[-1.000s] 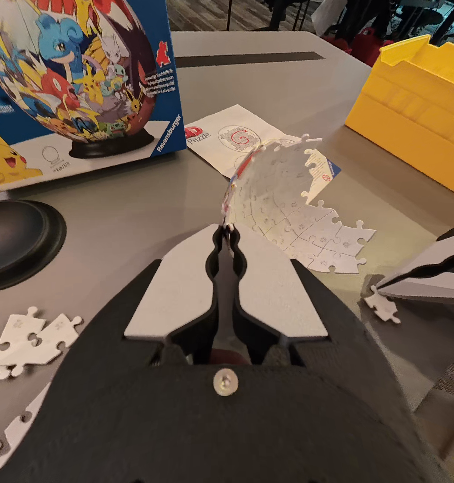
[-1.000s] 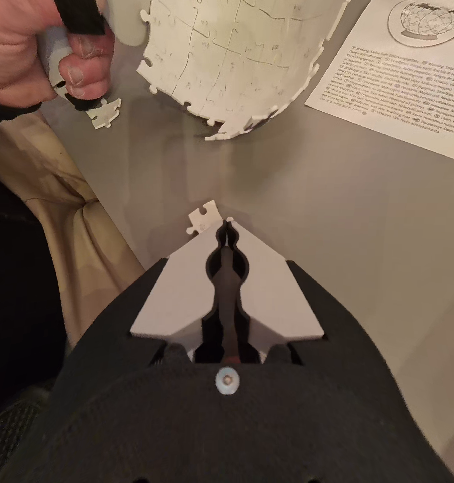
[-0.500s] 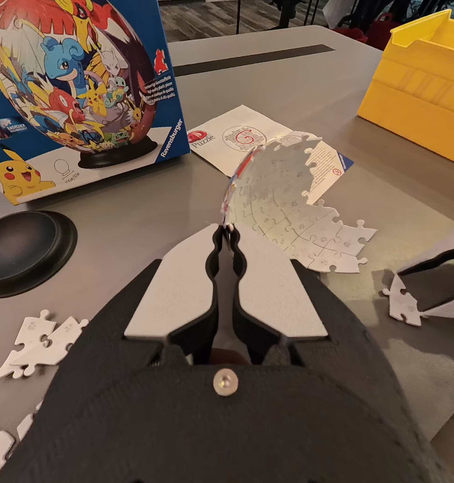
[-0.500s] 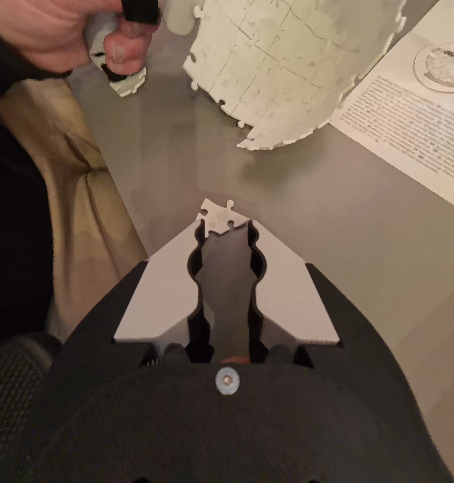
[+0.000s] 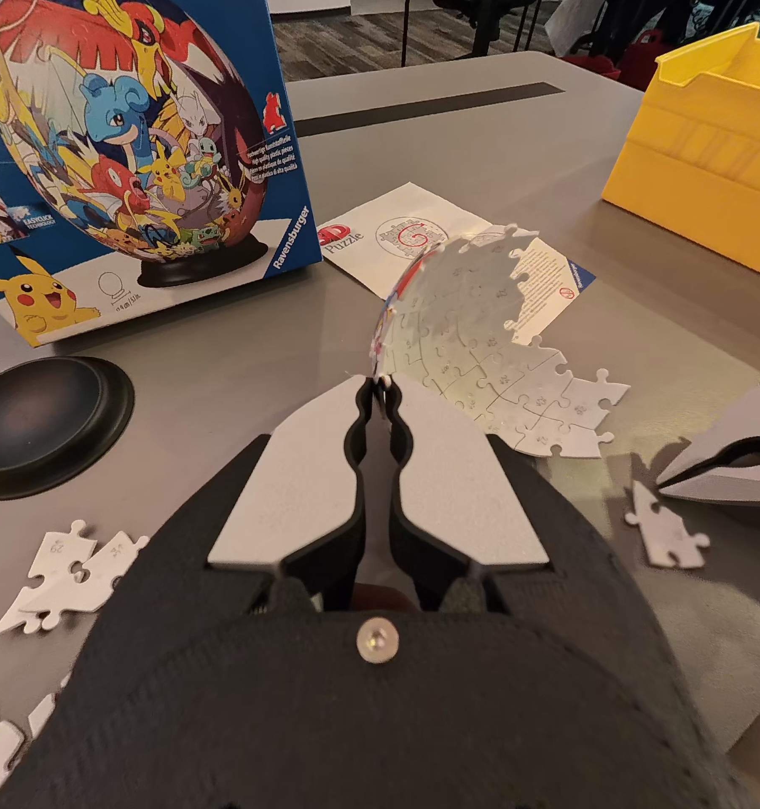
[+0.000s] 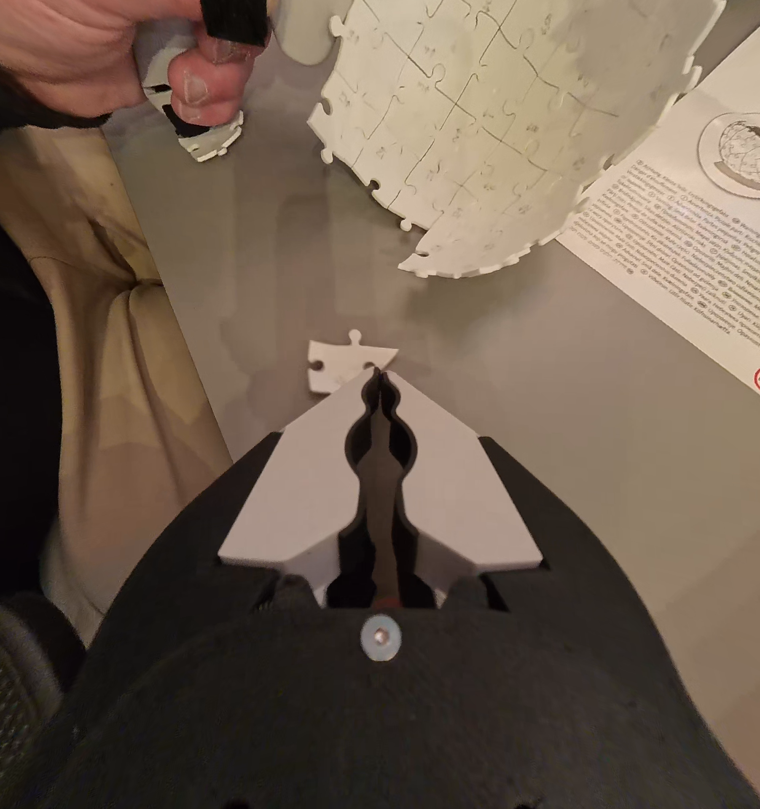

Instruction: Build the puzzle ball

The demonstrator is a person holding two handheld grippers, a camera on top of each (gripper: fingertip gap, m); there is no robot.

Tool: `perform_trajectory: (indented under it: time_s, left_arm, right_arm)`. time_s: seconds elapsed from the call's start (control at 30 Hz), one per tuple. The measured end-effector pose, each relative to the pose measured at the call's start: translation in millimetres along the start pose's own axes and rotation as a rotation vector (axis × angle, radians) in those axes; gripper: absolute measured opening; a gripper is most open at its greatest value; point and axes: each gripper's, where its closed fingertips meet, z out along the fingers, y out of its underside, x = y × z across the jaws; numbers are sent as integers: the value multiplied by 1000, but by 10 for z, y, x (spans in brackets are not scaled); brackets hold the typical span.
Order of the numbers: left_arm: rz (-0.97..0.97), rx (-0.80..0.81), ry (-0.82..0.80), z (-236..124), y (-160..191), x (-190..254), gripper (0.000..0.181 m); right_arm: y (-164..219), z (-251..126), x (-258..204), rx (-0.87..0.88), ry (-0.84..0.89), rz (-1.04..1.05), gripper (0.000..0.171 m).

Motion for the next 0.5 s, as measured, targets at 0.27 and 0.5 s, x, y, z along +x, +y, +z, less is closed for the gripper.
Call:
perform_trajectory:
  time_s: [0.27, 0.5]
  left_arm:
    - [-11, 5, 7, -4, -2, -2, 5]
    - [-14, 10, 2, -17, -2, -10, 5]
  right_arm:
    - [-127, -70, -127, 75, -28, -12, 20]
    - [-16, 42, -120, -27, -90, -77, 28]
